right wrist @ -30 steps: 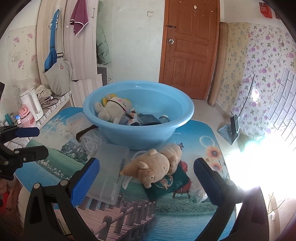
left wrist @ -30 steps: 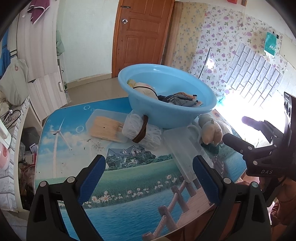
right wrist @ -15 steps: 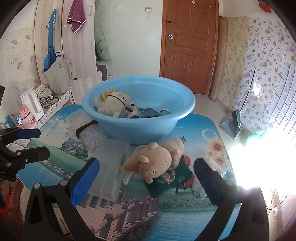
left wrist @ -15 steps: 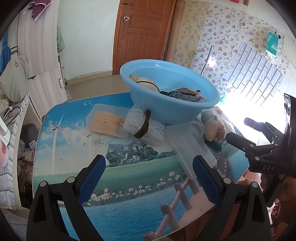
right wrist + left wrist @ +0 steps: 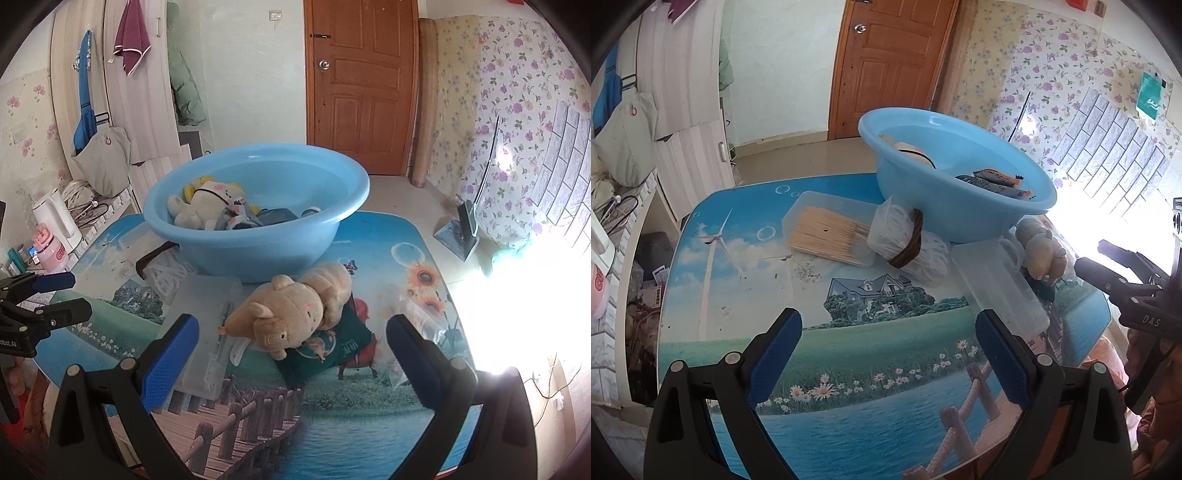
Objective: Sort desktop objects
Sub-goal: 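Move both open tools back over the table, then grasp the white cotton-swab bag with the left tool while the right grasps the plush pig, then lift the cotton-swab bag with the left tool while the right carries the plush pig toward the basin, then release the cotton-swab bag into the basin with the left tool while the right releases the plush pig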
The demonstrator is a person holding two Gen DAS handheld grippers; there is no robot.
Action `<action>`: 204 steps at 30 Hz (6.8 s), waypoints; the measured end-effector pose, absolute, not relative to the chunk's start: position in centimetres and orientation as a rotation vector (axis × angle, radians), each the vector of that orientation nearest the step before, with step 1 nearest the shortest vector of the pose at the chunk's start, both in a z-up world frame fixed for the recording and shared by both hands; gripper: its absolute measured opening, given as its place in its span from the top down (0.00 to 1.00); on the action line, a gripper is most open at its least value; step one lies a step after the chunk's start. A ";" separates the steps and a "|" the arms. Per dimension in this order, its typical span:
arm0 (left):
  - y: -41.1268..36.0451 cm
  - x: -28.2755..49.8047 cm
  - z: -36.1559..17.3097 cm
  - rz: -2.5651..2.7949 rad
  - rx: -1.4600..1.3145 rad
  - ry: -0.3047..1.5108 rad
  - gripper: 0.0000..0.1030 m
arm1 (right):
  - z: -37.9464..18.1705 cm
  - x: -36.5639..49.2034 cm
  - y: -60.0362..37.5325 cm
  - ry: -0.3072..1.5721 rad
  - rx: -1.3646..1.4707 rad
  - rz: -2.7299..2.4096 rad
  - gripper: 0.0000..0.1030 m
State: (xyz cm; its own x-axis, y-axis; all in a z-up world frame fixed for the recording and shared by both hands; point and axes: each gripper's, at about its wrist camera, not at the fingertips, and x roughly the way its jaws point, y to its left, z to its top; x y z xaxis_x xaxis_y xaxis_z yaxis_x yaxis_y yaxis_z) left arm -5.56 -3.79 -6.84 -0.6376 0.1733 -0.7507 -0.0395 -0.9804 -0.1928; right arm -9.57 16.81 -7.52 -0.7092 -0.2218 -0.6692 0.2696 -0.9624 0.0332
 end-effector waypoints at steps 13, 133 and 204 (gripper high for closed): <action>-5.3 -6.4 -8.3 2.732 -1.282 -0.292 0.08 | -8.3 -10.3 17.3 0.020 1.052 -2.671 0.03; 0.0 -3.9 -7.3 2.653 -1.246 -0.073 0.68 | -10.1 -8.7 17.0 0.082 1.145 -2.538 0.37; 2.1 -11.5 4.6 2.755 -0.830 -0.089 0.70 | -3.5 -12.7 15.8 -0.008 0.793 -2.568 0.54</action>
